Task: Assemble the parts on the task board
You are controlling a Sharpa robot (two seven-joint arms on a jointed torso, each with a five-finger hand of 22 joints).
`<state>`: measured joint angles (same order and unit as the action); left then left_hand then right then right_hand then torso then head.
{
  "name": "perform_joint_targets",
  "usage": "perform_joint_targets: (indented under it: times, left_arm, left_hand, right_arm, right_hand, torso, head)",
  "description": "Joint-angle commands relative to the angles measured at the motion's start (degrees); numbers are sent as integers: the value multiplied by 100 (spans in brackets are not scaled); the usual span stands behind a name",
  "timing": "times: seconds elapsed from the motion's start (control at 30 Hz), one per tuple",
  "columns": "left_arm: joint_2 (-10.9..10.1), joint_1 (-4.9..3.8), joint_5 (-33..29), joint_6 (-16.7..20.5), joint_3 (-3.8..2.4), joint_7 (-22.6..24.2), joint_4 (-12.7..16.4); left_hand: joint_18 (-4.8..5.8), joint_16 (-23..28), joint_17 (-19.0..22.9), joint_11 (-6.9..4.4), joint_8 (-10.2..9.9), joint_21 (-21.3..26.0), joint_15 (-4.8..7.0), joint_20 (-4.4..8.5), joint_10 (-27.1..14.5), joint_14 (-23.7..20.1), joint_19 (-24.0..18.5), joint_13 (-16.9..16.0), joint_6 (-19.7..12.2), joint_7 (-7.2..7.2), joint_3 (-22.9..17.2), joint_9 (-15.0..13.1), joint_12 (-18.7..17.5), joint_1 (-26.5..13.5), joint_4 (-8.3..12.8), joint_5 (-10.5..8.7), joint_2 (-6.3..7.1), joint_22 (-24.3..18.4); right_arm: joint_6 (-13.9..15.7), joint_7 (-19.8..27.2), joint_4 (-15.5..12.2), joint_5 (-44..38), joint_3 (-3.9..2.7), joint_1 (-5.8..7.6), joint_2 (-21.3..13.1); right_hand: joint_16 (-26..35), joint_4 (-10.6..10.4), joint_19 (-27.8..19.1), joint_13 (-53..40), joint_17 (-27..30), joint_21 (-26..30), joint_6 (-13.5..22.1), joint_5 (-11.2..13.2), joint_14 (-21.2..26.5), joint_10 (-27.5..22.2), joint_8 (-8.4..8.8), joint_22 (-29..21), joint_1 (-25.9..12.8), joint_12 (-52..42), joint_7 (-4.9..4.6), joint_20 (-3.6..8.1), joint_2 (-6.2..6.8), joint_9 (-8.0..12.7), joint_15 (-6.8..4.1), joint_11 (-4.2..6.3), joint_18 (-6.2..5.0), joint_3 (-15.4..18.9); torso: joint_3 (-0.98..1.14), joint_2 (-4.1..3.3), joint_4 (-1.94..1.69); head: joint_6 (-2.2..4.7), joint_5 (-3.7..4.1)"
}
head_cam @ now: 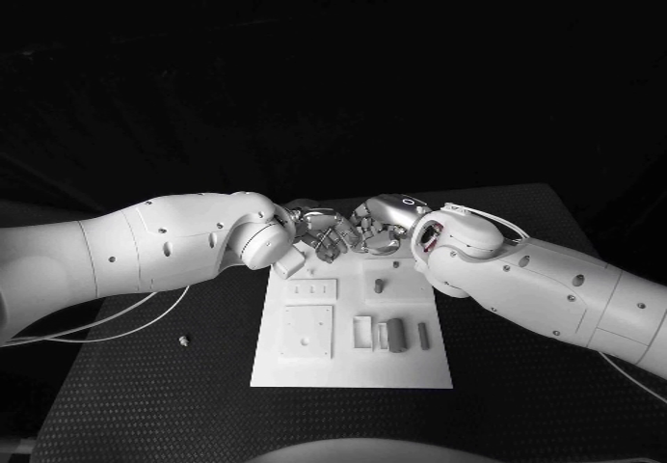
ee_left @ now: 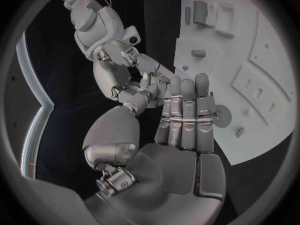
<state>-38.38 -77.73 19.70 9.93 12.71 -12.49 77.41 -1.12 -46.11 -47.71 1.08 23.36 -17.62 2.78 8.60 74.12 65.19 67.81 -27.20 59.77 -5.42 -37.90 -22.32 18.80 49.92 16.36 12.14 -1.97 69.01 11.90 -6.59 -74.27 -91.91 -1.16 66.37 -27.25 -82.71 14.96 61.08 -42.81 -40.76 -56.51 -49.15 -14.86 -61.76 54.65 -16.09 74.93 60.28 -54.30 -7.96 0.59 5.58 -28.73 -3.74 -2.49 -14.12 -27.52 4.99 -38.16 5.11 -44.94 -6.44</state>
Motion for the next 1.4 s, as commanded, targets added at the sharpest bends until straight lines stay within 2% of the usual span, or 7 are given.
perform_joint_targets:
  times: [0.03, 0.27, 0.67, 0.77, 0.87, 1.13, 1.4]
  left_arm:
    - [23, -19, 48, 14, -18, 212, 32]
    - [-37, -19, 260, 10, -17, 94, 27]
    - [-273, -19, 1065, -311, -1, -751, 28]
    - [-310, -19, 1247, -506, 100, -1051, -8]
    - [-264, -5, 1420, -524, 103, -1238, -83]
    - [-165, 351, 1946, -556, 101, -1386, -406]
    - [-64, 502, 2109, -642, 100, -1466, -616]
  left_hand:
    - [-116, -38, 6, -67, 22, -4, 53, 21, 106, -3, 18, -10, 42, -6, -37, -32, 18, 54, 2, 28, -122, 12]
    - [-116, -54, 9, -73, 24, -11, 60, 26, 118, 4, 27, -18, 53, -1, -49, -41, 21, 58, 7, 29, -122, 27]
    - [-114, -127, 32, -100, 37, -49, 96, 59, 177, 51, 84, -60, 105, 23, -79, -82, 43, 33, 10, 129, -112, 96]
    - [-113, -140, 39, -105, 38, -55, 102, 66, 187, 58, 91, -68, 113, 27, -85, -90, 46, 28, 12, 157, -106, 110]
    - [-108, -155, 48, -109, 40, -59, 105, 69, 199, 65, 97, -77, 126, 31, -83, -101, 49, 1, 6, 192, -113, 126]
    - [-108, -214, 76, -133, 49, -69, 127, 92, 248, 100, 126, -114, 167, 52, -78, -143, 67, -66, 17, 110, -151, 173]
    - [-105, -437, 83, -208, 84, -147, 205, 165, 359, 181, 254, -245, 306, 122, -297, -276, 205, -210, 17, 150, -97, 307]
  right_arm:
    - [-12, 234, 12, 140, 9, -15, -14]
    - [86, 252, 108, 155, 10, -15, -229]
    - [513, 278, 233, 474, -43, -10, -762]
    - [733, 331, 292, 723, -92, -3, -858]
    - [975, 383, 389, 1082, -101, 16, -883]
    - [1398, 447, 518, 1449, -181, 18, -925]
    - [1561, 461, 472, 1617, -311, 18, -932]
  right_hand:
    - [43, -96, -60, -19, 6, 48, 466, 3, 44, -83, 187, 39, -32, 22, -230, -30, 176, 90, 123, -129, -88, 0]
    - [83, -195, -144, -8, 16, 105, 697, 10, 165, -260, 321, 40, -105, 54, -321, -68, 387, 171, 213, -219, -88, 60]
    - [73, -195, -137, -12, 16, 100, 653, 9, 171, -261, 293, 49, -34, 24, -318, -69, 376, 169, 214, -218, -88, 51]
    - [69, -196, -129, -13, 17, 97, 635, 8, 167, -251, 281, 51, -8, 12, -313, -68, 361, 168, 209, -212, -88, 46]
    - [64, -206, -117, -12, 18, 93, 618, 9, 157, -240, 270, 53, 8, 0, -307, -67, 318, 168, 203, -207, -88, 44]
    - [65, -266, -107, -2, 27, 99, 577, 11, 147, -225, 245, 53, -41, -15, -295, -71, 250, 167, 192, -195, -88, 74]
    - [63, -273, -101, -1, 29, 97, 570, 12, 140, -214, 241, 54, -48, -24, -291, -69, 255, 168, 187, -191, -88, 85]
  torso:
    - [1, -1, 0]
    - [1, -1, -5]
    - [4, 4, -11]
    - [8, 5, -8]
    - [10, 0, 0]
    - [1, -5, -15]
    - [-2, -8, 0]
  head:
    - [-4, 3]
    - [-12, -6]
    - [-73, -41]
    - [-95, -63]
    - [-110, -65]
    - [-178, -56]
    - [-210, -27]
